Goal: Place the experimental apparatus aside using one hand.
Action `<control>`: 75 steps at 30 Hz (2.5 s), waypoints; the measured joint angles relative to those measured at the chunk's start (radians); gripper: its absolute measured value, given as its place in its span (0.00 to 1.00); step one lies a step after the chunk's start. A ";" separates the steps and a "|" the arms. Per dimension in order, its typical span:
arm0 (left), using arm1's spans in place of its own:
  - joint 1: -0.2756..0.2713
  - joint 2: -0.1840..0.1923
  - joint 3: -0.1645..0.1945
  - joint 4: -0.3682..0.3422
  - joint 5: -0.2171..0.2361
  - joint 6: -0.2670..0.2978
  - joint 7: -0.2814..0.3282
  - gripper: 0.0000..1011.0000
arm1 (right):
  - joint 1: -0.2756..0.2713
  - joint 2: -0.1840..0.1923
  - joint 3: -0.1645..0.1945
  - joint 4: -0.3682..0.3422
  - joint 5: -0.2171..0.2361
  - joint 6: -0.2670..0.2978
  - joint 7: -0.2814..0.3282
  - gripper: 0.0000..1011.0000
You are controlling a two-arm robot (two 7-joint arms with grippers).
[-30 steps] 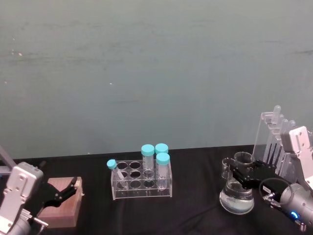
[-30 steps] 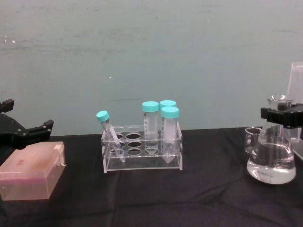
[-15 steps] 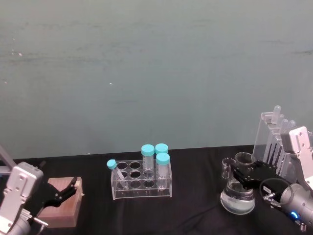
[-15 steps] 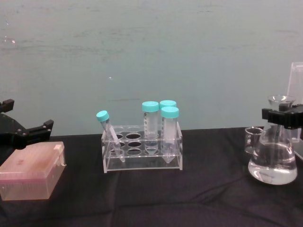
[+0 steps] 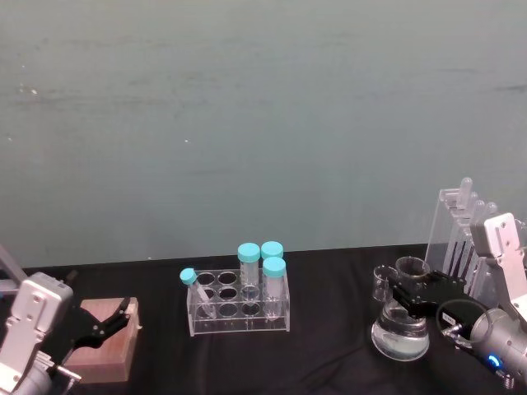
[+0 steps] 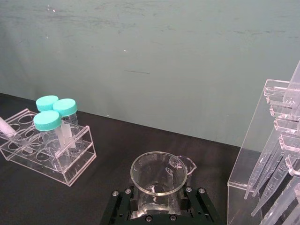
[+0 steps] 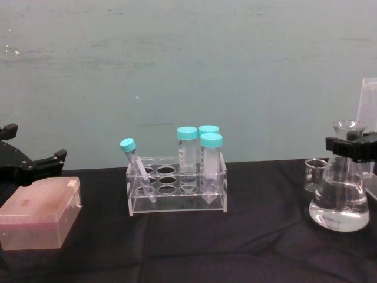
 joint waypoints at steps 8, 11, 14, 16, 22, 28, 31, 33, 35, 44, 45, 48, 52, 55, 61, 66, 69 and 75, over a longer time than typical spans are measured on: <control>0.000 0.000 0.000 0.000 0.000 0.000 0.000 0.99 | 0.006 -0.006 0.002 0.012 -0.003 0.005 -0.001 0.45; 0.000 0.000 0.000 0.000 0.000 0.000 0.000 0.99 | 0.007 -0.007 0.004 0.014 -0.003 0.007 -0.002 0.45; 0.000 0.000 0.000 0.000 0.000 0.000 0.000 0.99 | 0.007 -0.007 0.004 0.014 -0.003 0.007 -0.002 0.45; 0.000 0.000 0.000 0.000 0.000 0.000 0.000 0.99 | 0.007 -0.007 0.003 0.014 -0.003 0.007 -0.002 0.45; 0.000 0.000 0.000 0.000 0.000 0.000 0.000 0.99 | 0.007 -0.007 0.003 0.014 -0.003 0.007 -0.002 0.45; 0.000 0.000 0.000 0.000 0.000 0.000 0.000 0.99 | 0.007 -0.006 0.003 0.013 -0.003 0.007 -0.002 0.45; 0.000 0.000 0.000 0.000 0.000 0.000 0.000 0.99 | 0.006 -0.006 0.002 0.013 -0.002 0.007 -0.002 0.45; 0.000 0.000 0.000 0.000 0.000 0.000 0.000 0.99 | 0.006 -0.006 0.002 0.013 -0.002 0.007 -0.002 0.45; 0.000 0.000 0.000 0.000 0.000 0.000 0.000 0.99 | 0.006 -0.006 0.002 0.013 -0.002 0.008 -0.002 0.46; 0.000 0.000 0.000 0.000 0.000 0.000 0.000 0.99 | 0.005 -0.005 0.001 0.014 -0.003 0.009 -0.001 0.71; 0.000 0.000 0.000 0.000 0.000 0.000 0.000 0.99 | 0.005 -0.005 0.001 0.014 -0.002 0.009 -0.001 0.76; 0.000 0.000 0.000 0.000 0.000 0.000 0.000 0.99 | 0.006 -0.005 0.001 0.014 -0.002 0.009 -0.001 0.85; 0.000 0.000 0.000 0.000 0.000 0.000 0.000 0.99 | 0.006 -0.005 0.001 0.014 -0.002 0.009 -0.001 0.95; 0.000 0.000 0.000 0.000 0.000 0.000 0.000 0.99 | 0.006 -0.005 0.002 0.014 -0.002 0.008 -0.001 0.99; 0.000 0.000 0.000 0.000 0.000 0.000 0.000 0.99 | 0.006 -0.005 0.002 0.013 -0.002 0.008 -0.001 0.99; 0.000 0.000 0.000 0.000 0.000 0.000 0.000 0.99 | 0.006 -0.005 0.002 0.013 -0.002 0.008 -0.001 0.99; 0.000 0.000 0.000 0.000 0.000 0.000 0.000 0.99 | 0.006 -0.005 0.002 0.013 -0.002 0.007 -0.001 0.99; 0.000 0.000 0.000 0.000 0.000 0.000 0.000 0.99 | 0.005 -0.006 0.004 0.009 -0.004 0.010 -0.002 0.99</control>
